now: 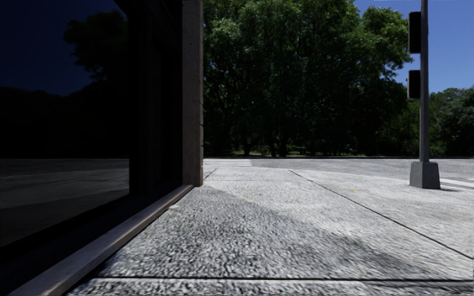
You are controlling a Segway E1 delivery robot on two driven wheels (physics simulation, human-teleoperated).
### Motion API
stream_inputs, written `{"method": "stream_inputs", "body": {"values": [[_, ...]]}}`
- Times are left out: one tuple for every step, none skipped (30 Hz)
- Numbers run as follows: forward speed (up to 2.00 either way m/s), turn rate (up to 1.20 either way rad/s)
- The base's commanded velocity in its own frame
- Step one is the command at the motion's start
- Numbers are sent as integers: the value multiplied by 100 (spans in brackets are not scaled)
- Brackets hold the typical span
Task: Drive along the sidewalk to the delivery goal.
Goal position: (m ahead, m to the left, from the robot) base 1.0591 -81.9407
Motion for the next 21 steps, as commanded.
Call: {"method": "stream_inputs", "body": {"values": [[200,-66],[200,-67],[200,-67],[200,-67],[200,-67],[200,-67],[200,-67],[200,-67],[200,-67],[200,-67],[200,-67],[200,-67],[200,-67],[200,-67],[200,-67],[200,-67],[200,-67],[200,-67],[200,-67],[200,-67],[200,-67]]}}
